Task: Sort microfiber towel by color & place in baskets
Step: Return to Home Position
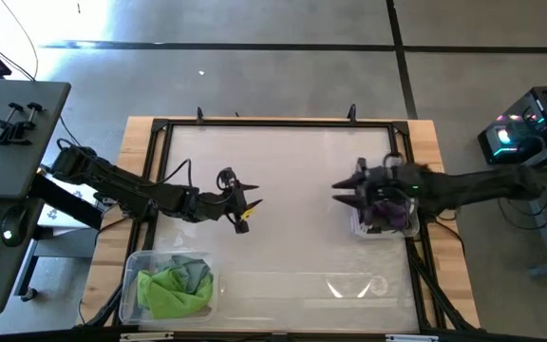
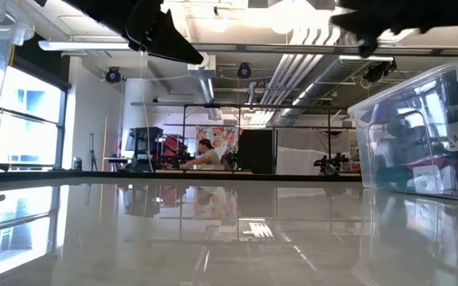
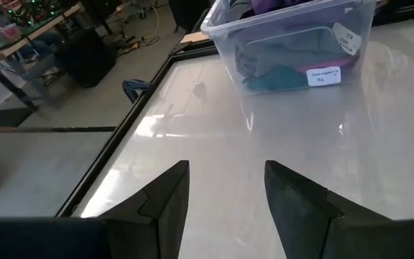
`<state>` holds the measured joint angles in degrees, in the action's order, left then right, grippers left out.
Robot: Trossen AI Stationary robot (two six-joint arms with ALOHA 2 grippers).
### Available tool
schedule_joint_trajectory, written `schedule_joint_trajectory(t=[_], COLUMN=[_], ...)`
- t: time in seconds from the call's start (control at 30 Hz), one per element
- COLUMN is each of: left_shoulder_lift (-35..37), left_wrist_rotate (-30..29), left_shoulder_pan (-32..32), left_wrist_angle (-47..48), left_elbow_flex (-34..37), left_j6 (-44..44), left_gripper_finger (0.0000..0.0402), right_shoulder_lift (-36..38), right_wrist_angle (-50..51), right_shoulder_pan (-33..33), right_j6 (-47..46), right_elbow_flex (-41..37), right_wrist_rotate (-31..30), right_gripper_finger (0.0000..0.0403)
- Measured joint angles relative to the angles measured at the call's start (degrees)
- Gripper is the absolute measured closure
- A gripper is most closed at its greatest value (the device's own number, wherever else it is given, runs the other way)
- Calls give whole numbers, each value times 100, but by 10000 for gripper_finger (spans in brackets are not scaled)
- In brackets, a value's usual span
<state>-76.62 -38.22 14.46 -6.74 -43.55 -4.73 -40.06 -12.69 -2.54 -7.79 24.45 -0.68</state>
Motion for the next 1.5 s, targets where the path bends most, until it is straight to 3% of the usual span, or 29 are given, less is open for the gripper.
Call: schedule_joint_trajectory(t=[0.23,0.43,0.8,1.27,1.5], left_shoulder_lift=[0,2,2,2,2], left_wrist_rotate=[-17,-16,-13,9,15], left_shoulder_pan=[-2,-4,-19,-17,-24], left_wrist_angle=[-5,-81,-92,-90,-239], left_elbow_flex=[0,0,0,0,0], left_j6=[20,42,44,9,-12], left_gripper_finger=[232,232,232,232,232], right_shoulder_lift=[1577,2005,2016,3978,3874], right_wrist_angle=[1500,1971,1581,1494,1197], right_shoulder_pan=[-468,-781,-873,-870,-862], right_j6=[-130,320,930,878,469], right_elbow_flex=[0,0,-142,-1039,-1754], right_wrist_rotate=[-82,-77,532,529,526], right_gripper_finger=[261,261,287,365,399])
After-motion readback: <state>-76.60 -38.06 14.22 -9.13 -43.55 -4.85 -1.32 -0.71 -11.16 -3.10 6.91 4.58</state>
